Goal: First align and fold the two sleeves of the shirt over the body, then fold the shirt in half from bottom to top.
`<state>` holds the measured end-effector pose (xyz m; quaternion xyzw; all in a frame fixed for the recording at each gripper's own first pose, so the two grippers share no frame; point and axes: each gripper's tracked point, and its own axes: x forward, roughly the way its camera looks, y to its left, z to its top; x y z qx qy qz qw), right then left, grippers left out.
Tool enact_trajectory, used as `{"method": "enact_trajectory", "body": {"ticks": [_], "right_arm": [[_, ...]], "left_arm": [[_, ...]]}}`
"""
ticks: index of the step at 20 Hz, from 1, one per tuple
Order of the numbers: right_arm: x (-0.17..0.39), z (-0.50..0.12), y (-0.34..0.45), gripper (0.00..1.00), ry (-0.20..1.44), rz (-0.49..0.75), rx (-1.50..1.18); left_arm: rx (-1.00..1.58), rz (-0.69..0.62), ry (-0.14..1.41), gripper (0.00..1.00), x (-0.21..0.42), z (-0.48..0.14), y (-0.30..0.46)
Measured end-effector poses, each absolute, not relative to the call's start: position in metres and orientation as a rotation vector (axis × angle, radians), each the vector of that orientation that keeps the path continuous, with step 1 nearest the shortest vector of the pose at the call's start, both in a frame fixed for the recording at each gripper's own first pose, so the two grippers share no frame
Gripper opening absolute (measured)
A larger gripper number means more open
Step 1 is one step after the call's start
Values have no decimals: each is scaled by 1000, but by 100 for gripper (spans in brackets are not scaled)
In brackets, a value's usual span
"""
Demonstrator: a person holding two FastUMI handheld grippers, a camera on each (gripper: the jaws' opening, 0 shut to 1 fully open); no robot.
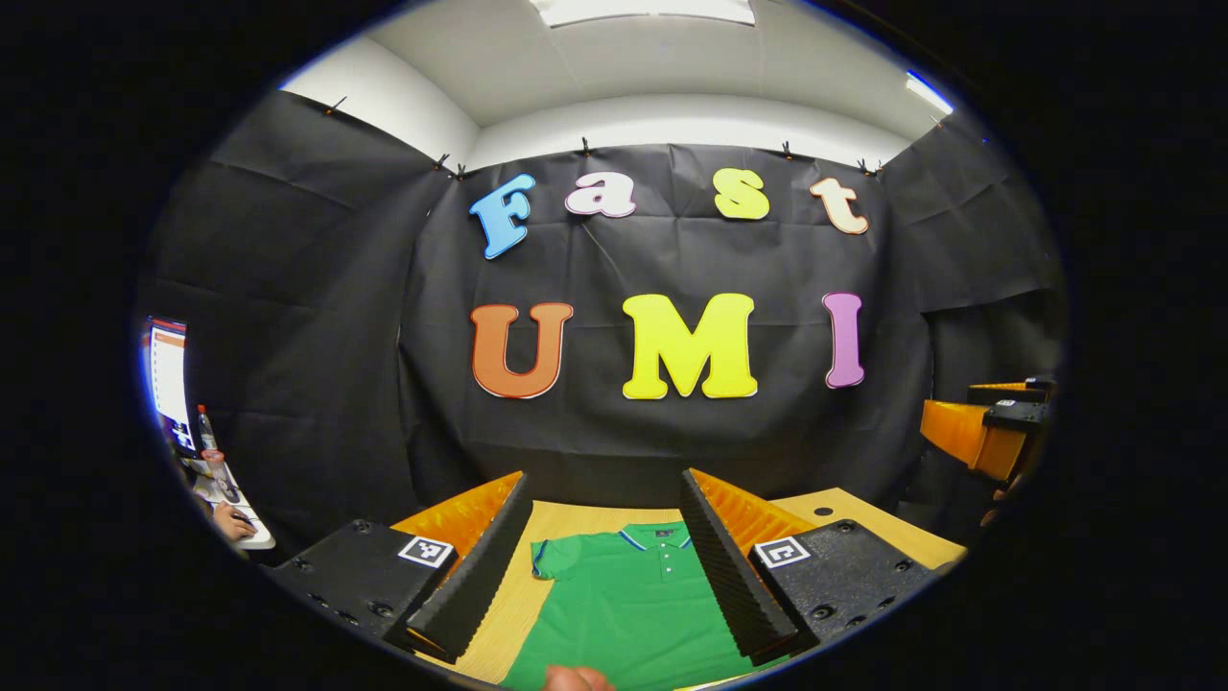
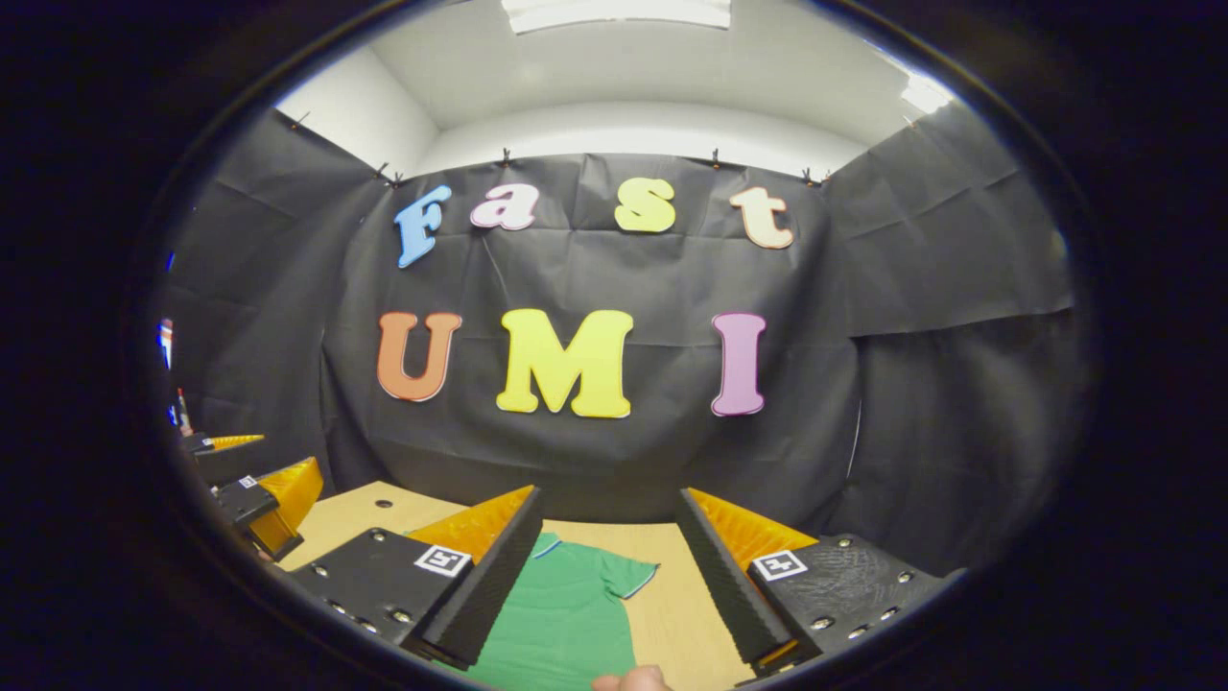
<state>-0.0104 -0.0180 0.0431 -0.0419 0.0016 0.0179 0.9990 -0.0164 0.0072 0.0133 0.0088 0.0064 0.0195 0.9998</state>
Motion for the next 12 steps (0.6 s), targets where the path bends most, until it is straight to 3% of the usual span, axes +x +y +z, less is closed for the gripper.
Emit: {"method": "enact_trajectory", "body": {"ticks": [7,12], "right_arm": [[18,38,-25,91,15,22,-97],[85,7,-16,91,96,-4,-101]], "left_arm": [[46,14,-5,98,-8,12,4],[21,-29,-15,98,26,11,15]]}}
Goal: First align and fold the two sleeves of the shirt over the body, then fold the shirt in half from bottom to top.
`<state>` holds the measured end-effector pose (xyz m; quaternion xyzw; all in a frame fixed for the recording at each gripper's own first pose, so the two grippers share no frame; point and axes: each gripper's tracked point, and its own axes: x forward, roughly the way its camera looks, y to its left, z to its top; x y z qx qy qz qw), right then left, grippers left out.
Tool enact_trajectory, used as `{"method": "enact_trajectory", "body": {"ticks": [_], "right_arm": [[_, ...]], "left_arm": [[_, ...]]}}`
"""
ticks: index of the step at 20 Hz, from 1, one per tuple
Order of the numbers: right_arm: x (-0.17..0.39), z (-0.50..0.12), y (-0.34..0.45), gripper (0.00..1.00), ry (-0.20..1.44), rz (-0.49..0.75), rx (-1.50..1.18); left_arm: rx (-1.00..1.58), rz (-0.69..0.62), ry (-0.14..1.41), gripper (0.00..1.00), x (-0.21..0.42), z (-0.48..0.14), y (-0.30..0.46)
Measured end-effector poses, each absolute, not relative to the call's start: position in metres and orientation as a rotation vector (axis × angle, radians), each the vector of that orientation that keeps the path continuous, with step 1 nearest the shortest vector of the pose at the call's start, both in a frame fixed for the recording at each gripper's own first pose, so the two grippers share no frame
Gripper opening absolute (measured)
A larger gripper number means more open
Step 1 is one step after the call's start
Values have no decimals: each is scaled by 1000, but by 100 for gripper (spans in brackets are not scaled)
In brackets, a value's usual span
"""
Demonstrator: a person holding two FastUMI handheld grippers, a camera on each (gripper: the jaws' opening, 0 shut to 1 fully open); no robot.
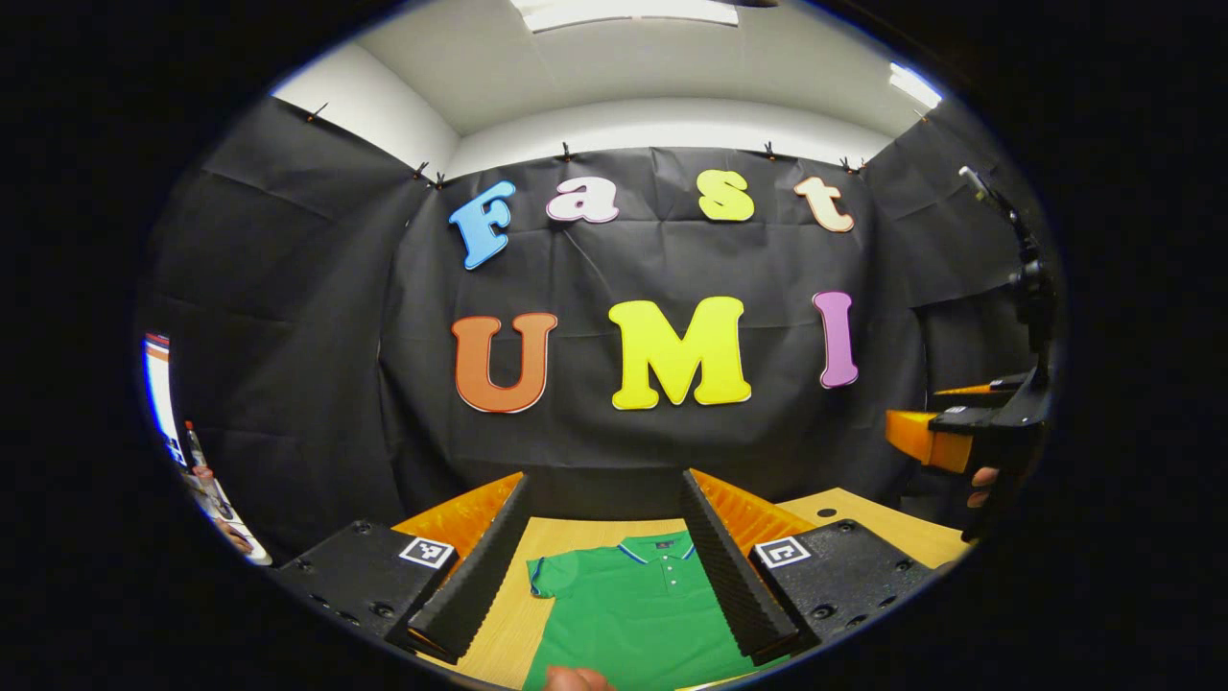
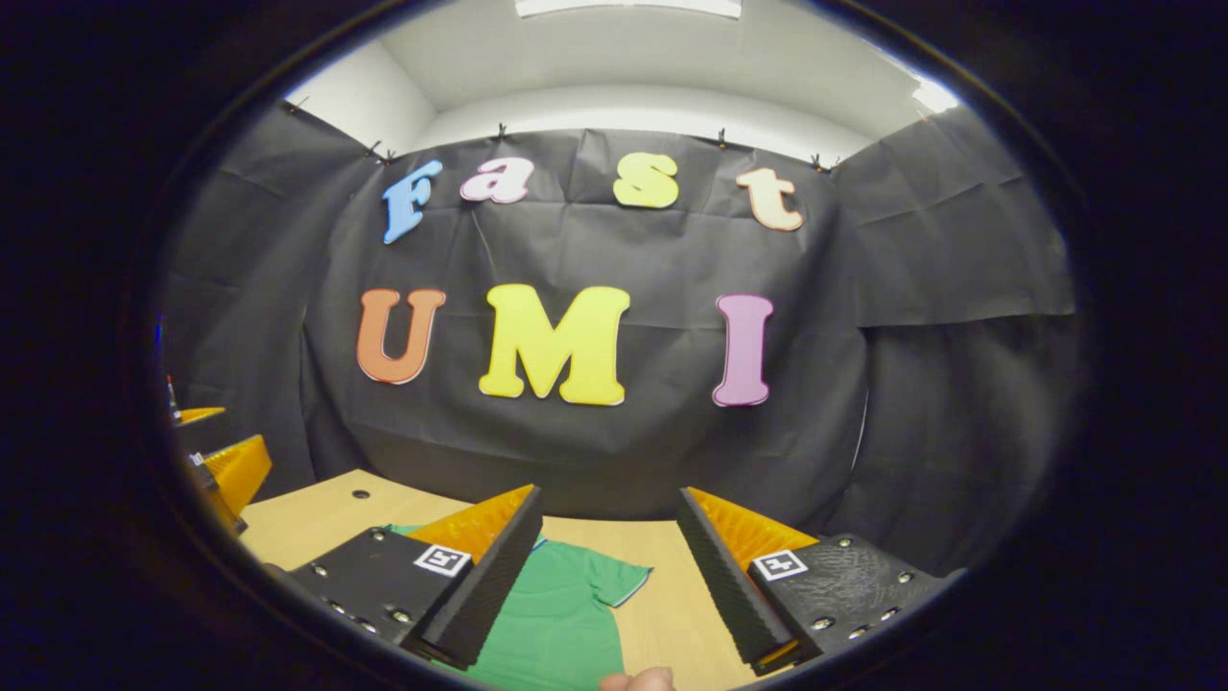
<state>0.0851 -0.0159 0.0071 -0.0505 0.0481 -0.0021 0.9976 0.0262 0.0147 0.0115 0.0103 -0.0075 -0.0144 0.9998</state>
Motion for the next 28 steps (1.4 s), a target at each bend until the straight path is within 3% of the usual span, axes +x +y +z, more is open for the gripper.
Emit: {"method": "enact_trajectory", "body": {"ticks": [4,7,11,17,22,28], "right_arm": [[145,-11,-24,94,140,-70,-92],[190,-46,-27,91,261,-84,-110],[248,-114,-35,92,506,-61,-79],[336,-214,-75,92,686,-100,-119],[378,-287,-104,92,746,-116,-95],[393,-331,-122,91,796,-131,-87]], "left_arm": [[-31,-36,12,98,55,3,36],[-30,-27,26,98,76,0,54],[-33,2,42,98,95,-6,66],[-57,46,81,98,110,-10,68],[-38,61,80,98,124,-6,64],[-24,63,69,98,132,-4,52]]}}
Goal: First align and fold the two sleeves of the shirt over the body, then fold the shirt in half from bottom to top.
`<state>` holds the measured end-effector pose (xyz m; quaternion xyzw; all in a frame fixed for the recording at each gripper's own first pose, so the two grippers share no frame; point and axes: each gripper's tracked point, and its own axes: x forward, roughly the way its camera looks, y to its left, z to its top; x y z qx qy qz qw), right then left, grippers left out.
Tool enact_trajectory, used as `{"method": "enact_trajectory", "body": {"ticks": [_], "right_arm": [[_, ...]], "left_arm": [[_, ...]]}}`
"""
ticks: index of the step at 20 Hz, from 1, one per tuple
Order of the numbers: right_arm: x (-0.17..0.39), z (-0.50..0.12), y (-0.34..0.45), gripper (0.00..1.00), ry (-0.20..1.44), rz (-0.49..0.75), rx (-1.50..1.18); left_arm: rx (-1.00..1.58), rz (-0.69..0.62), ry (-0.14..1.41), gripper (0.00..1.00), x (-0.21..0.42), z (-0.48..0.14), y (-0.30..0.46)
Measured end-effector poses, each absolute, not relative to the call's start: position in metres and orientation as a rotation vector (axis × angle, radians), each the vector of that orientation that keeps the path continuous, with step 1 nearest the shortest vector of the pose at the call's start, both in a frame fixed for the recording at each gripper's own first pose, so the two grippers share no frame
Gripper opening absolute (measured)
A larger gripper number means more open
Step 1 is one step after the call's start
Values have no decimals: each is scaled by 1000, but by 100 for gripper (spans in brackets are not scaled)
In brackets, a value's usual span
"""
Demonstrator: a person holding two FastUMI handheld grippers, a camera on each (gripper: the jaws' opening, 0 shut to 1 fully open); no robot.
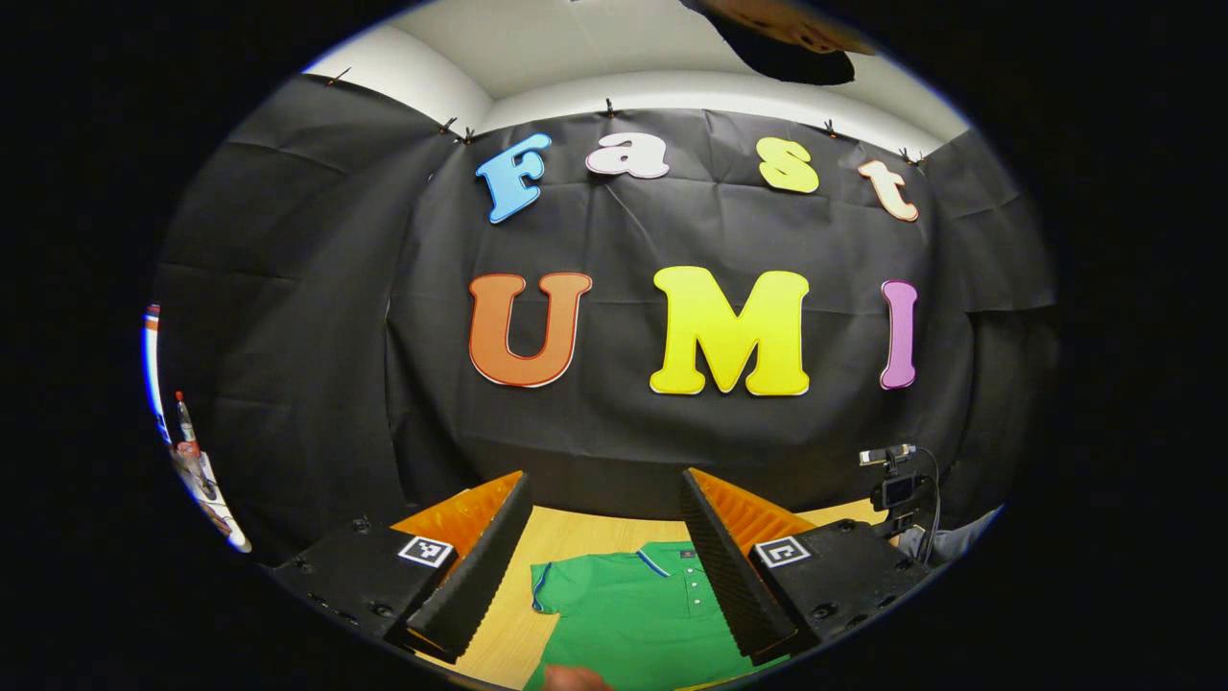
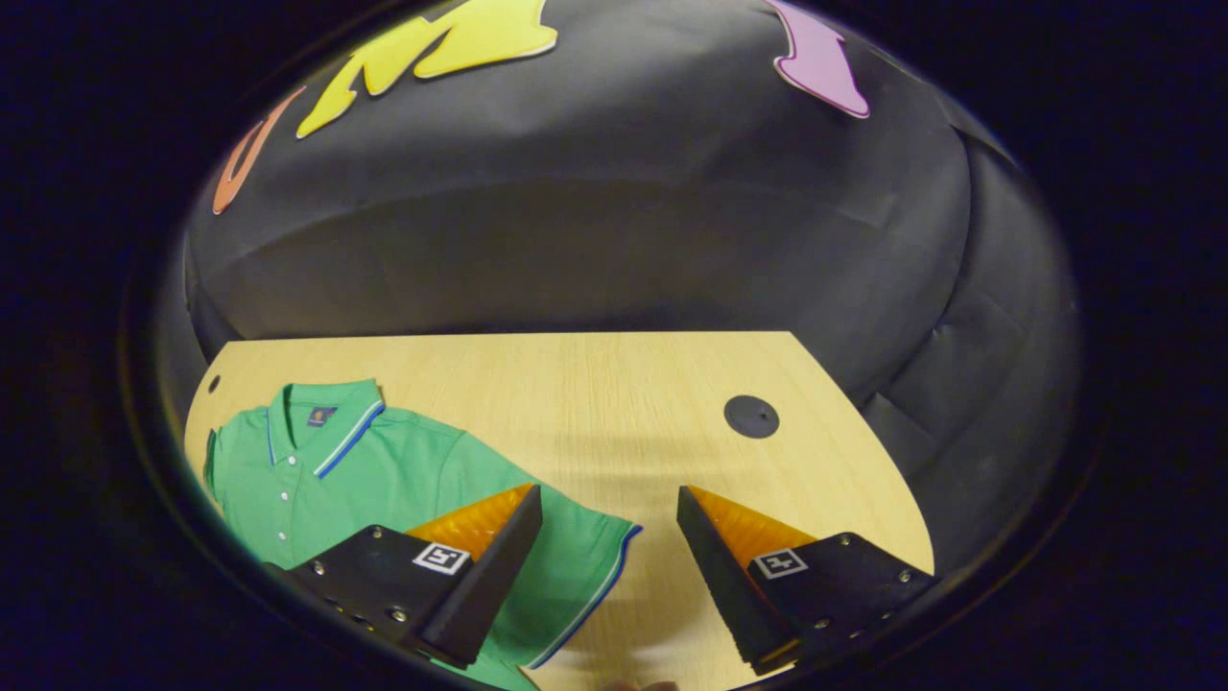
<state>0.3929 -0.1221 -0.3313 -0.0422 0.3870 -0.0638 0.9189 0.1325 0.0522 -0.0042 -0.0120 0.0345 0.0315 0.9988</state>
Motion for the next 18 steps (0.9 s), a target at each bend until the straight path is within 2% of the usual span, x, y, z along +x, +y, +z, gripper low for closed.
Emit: {"method": "enact_trajectory", "body": {"ticks": [9,10,11,12,13,14,15,16,17,18], "right_arm": [[380,-372,-111,92,890,-59,-32],[382,-371,-110,94,864,-62,-30],[381,-373,-111,92,869,-58,-36],[380,-375,-109,82,885,-63,-30],[379,-378,-108,78,894,-70,-13],[378,-372,-101,45,890,-64,12],[380,-370,-100,12,882,-68,28],[376,-370,-98,10,885,-84,39],[379,-370,-100,2,883,-93,36],[379,-371,-101,2,884,-93,28]], "left_arm": [[-1,63,68,98,136,-2,43],[2,66,72,98,135,-2,44],[5,70,74,98,135,-3,45],[5,71,78,98,134,-5,45],[4,75,81,98,134,-6,46],[3,78,86,98,133,-8,48],[1,82,90,90,133,-10,48],[2,85,94,98,132,-10,49],[3,86,94,98,131,-9,49],[5,87,92,98,130,-8,50]]}}
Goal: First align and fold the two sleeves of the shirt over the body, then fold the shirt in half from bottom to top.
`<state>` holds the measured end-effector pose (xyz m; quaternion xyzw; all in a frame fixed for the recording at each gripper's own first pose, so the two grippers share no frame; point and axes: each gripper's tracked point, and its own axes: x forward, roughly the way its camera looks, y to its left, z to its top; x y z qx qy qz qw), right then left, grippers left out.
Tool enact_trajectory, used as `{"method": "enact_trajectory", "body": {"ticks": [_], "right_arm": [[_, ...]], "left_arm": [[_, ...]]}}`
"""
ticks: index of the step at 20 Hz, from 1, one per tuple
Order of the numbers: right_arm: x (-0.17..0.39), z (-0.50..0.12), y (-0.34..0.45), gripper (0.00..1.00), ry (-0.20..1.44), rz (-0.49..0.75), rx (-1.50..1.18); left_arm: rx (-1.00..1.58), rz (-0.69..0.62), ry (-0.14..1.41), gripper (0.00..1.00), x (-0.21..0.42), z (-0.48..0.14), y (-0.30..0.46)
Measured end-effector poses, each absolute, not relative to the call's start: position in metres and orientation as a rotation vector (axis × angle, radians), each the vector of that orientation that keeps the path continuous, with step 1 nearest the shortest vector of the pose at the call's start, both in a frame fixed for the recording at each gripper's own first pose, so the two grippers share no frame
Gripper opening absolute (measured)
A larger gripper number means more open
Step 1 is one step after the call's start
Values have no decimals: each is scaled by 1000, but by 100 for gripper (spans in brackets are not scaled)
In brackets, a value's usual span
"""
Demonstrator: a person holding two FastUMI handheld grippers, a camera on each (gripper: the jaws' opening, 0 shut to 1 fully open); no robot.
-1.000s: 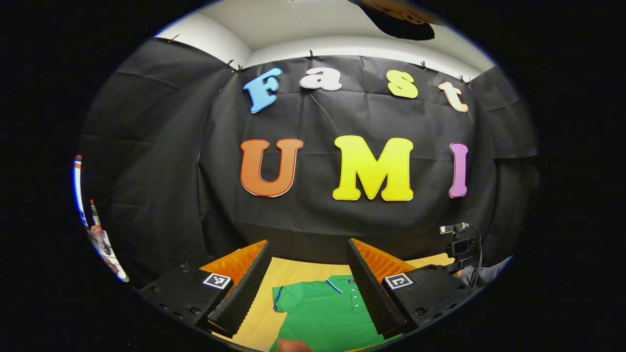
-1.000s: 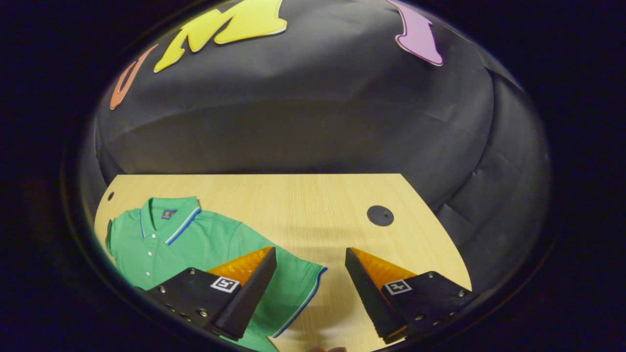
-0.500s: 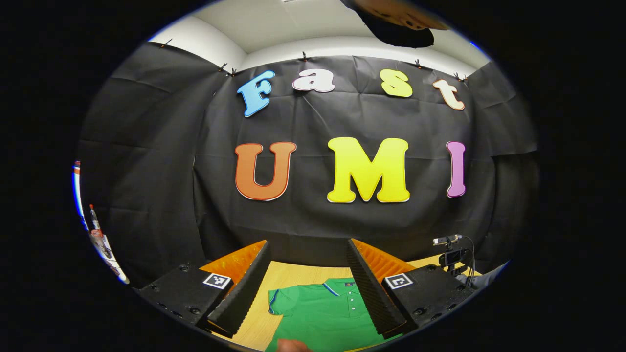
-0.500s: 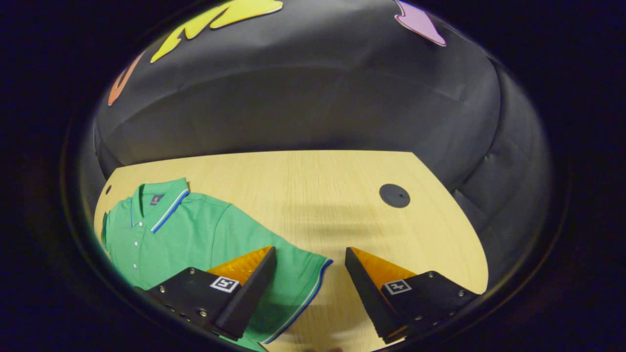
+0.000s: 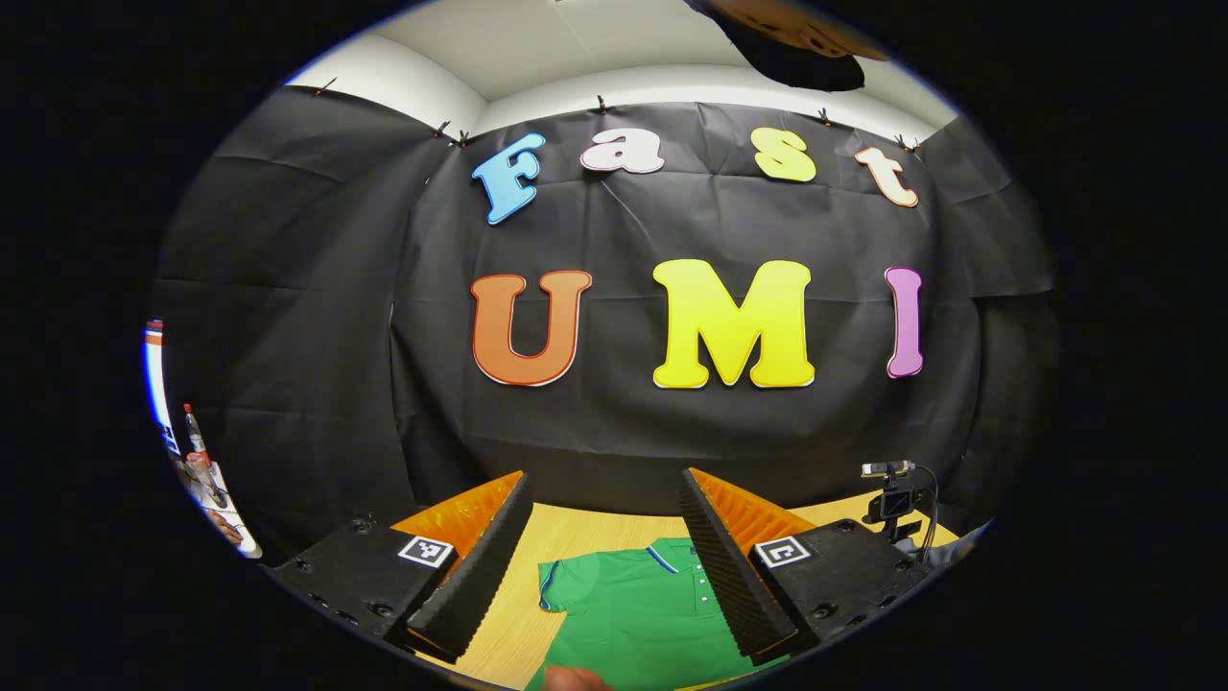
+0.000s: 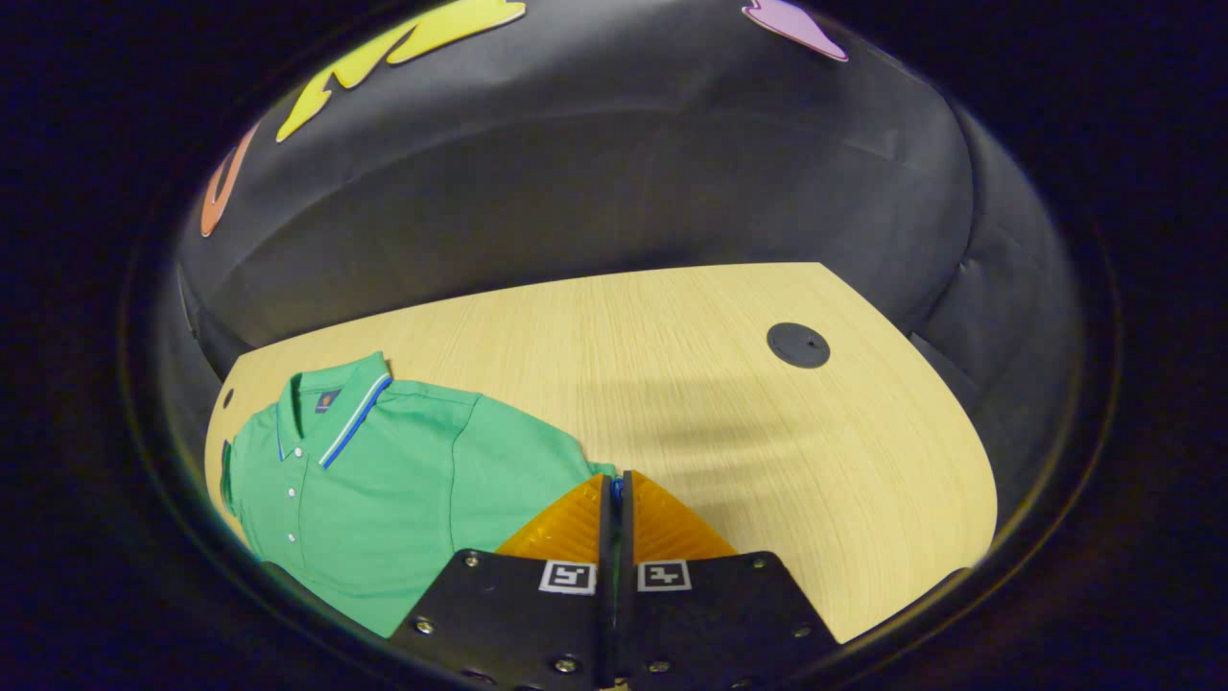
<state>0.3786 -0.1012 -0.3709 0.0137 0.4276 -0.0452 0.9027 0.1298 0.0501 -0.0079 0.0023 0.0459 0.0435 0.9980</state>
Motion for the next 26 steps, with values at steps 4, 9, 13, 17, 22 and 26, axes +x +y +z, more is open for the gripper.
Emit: {"method": "enact_trajectory", "body": {"ticks": [4,9,13,17,22,26], "right_arm": [[380,-369,-98,1,880,-76,38],[379,-364,-95,1,867,-64,10],[381,-345,-79,1,824,-40,0],[382,-324,-52,1,777,11,-12],[373,-315,-9,1,757,68,-10],[360,-317,24,1,768,125,-18]], "left_arm": [[8,99,98,98,125,-10,55],[7,113,112,98,121,-13,61],[9,109,117,98,120,-15,61],[11,100,112,98,120,-13,57],[13,87,121,98,117,-16,53],[21,89,116,98,116,-13,54]]}}
